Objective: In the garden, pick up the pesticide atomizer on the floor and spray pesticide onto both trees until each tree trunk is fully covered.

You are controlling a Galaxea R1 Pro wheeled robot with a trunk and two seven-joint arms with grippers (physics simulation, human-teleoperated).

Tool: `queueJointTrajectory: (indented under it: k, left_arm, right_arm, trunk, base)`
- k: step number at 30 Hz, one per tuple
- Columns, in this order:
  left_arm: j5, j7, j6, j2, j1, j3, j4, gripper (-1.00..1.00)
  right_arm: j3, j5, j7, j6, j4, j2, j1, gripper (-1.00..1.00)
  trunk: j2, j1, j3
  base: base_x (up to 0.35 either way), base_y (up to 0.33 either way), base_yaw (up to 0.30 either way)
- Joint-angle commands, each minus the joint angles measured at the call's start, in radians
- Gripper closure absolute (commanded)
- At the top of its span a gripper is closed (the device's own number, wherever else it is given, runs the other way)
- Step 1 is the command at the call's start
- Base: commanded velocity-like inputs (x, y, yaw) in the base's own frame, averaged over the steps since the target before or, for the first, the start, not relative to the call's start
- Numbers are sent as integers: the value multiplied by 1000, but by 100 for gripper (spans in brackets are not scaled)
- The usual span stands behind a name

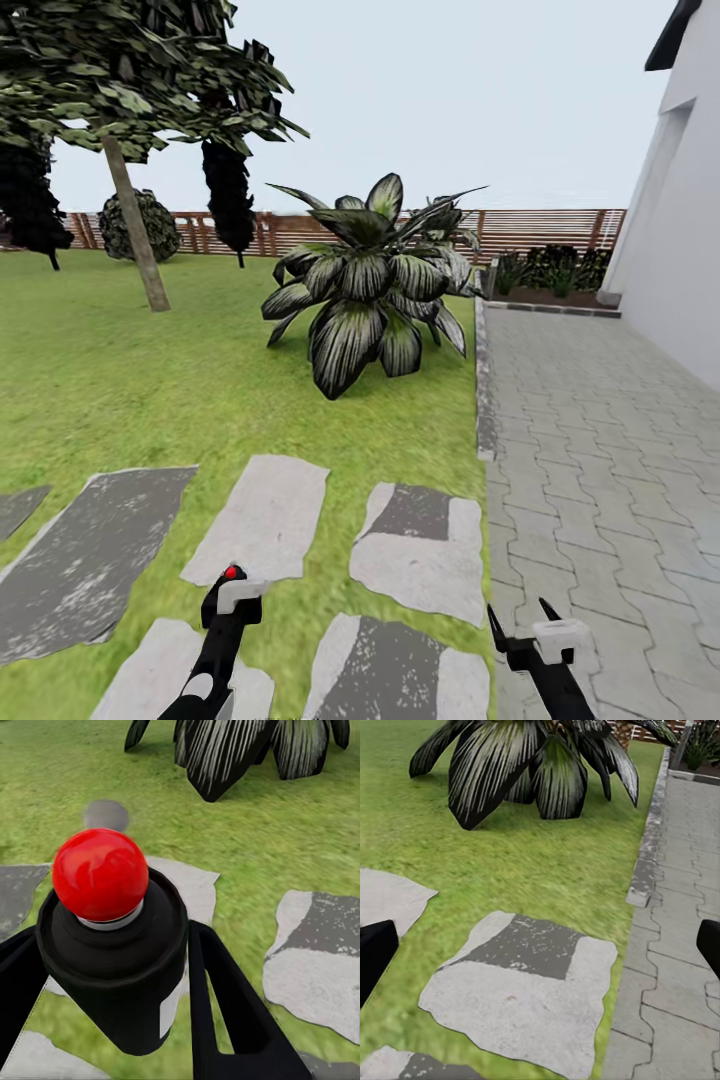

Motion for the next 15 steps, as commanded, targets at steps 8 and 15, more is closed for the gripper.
queueJointTrajectory:
  k: [8, 15]
  left_arm:
    - [-11, 4, -3, -1, -1, 6, 1, 100]
    - [-11, 4, -3, -1, -1, 6, 1, 100]
  right_arm:
    - [3, -6, 3, -3, 0, -2, 0, -100]
    - [3, -6, 3, -3, 0, -1, 0, -100]
  trunk:
    - [-1, 0, -2]
    - [-1, 0, -2]
  base:
    - [0, 0, 299]
    - [0, 0, 299]
